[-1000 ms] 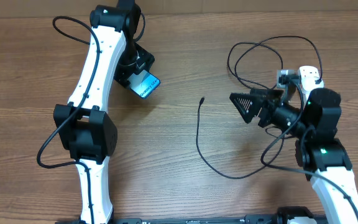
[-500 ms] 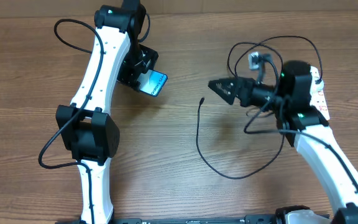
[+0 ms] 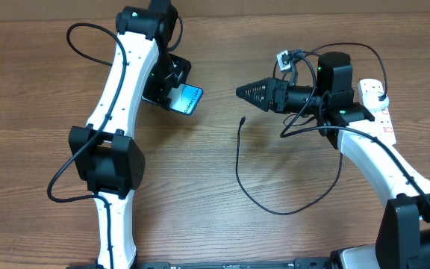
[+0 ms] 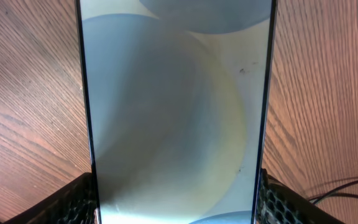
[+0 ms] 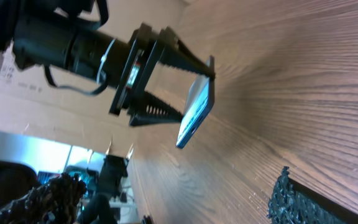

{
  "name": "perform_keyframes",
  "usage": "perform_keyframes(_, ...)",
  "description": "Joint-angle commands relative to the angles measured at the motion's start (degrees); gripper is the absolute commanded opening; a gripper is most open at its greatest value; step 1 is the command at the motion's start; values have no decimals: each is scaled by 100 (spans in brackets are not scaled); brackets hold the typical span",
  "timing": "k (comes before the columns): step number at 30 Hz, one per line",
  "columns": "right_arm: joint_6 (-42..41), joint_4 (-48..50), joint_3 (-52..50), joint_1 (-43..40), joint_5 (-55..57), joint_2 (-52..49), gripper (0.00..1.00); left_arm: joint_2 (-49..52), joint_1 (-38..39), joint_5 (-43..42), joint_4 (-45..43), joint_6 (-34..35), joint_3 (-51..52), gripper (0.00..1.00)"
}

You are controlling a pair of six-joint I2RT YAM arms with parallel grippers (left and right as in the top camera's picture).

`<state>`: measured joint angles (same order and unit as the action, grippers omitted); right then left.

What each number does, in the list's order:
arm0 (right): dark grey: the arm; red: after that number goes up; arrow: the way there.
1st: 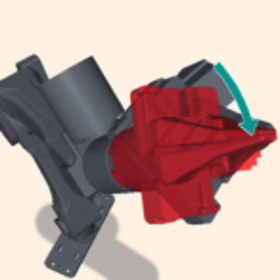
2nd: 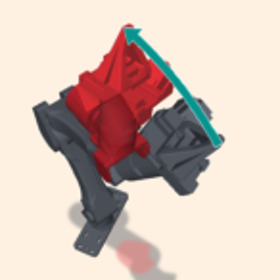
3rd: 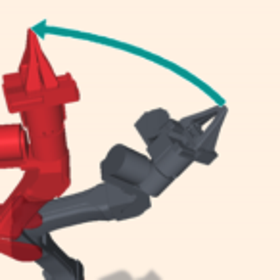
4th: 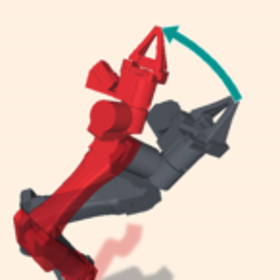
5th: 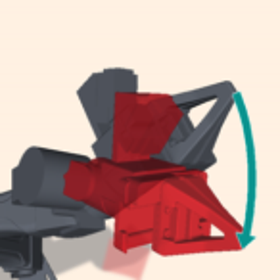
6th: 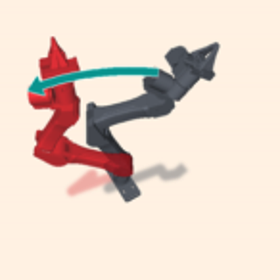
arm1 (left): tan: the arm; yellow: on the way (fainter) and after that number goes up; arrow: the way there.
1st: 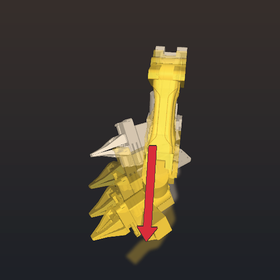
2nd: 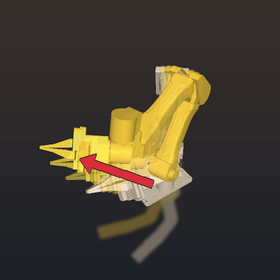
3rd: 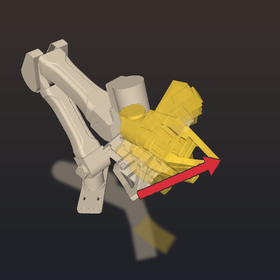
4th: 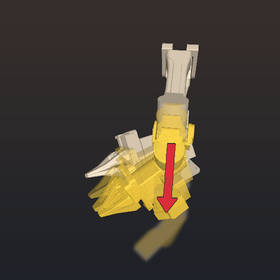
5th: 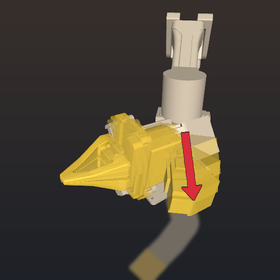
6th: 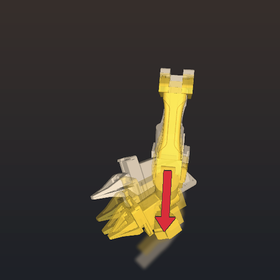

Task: Plug charger to phone and switch on socket
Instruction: 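Raise the right gripper and swing it left toward the phone, then close the right gripper on the phone's edge beside the left gripper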

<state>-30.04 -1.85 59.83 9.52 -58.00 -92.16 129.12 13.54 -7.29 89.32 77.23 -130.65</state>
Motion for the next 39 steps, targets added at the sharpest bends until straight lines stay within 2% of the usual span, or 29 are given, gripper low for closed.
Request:
perform_keyframes(1,-295,236,153,118,306,-17,100,-249,107,-24,17,122,-188,4)
perform_keyframes(6,-713,203,153,595,1329,-197,100,-249,195,-13,17,122,-188,4)
perform_keyframes(8,-981,203,153,839,1770,-258,96,-249,221,-13,17,122,-188,4)
perform_keyframes(12,-1572,203,153,1228,2645,-332,82,-249,227,-20,20,122,-188,4)
perform_keyframes(14,-1808,229,153,1346,2887,-382,79,-249,229,-20,20,122,-188,4)
perform_keyframes(23,-2577,787,173,1556,2848,-898,66,-249,269,-22,20,122,-188,4)
perform_keyframes(35,-2614,852,369,1786,2837,-1029,66,-249,380,-11,22,122,-188,4)
perform_keyframes(39,-2614,868,369,1888,2900,-1062,62,-249,396,-22,20,122,-188,4)
